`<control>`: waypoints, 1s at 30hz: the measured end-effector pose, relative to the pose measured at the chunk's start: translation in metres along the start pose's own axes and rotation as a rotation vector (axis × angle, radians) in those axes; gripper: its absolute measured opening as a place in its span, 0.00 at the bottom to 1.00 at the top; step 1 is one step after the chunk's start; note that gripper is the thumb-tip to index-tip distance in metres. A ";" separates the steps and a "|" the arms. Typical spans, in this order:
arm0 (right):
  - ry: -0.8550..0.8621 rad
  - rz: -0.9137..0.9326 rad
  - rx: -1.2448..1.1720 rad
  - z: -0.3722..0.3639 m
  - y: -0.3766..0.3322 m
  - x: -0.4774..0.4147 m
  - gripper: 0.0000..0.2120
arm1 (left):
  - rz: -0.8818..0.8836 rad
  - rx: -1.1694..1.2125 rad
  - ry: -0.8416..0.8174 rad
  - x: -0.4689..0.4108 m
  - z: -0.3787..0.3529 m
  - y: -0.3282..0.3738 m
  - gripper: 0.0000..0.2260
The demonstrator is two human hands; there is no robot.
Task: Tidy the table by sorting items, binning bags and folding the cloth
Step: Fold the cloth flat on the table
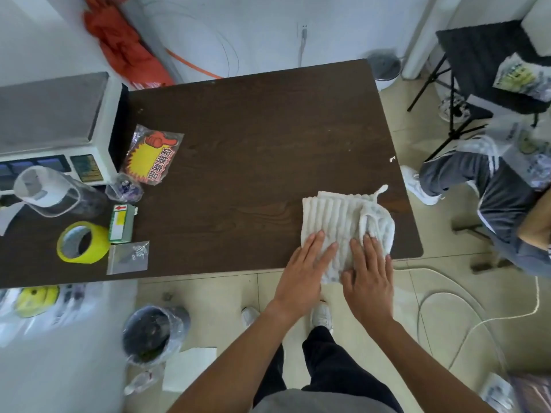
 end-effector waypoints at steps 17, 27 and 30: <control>-0.213 0.345 0.015 -0.041 -0.143 0.007 0.28 | 0.335 -0.178 0.054 0.099 0.058 -0.109 0.46; -0.320 0.422 0.066 -0.060 -0.220 0.008 0.28 | 0.424 -0.147 0.111 0.131 0.087 -0.164 0.45; -0.326 0.414 0.071 -0.063 -0.237 0.007 0.29 | 0.402 -0.125 0.118 0.135 0.092 -0.176 0.47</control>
Point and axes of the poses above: each hand's wrist, its own x-axis away from the middle knuckle, its own z-axis out of the back of the hand, y = z × x, the point moved 1 cm from there along -x, towards the middle knuckle, and after that the axes turned 11 degrees about y, right-handed, at the moved point
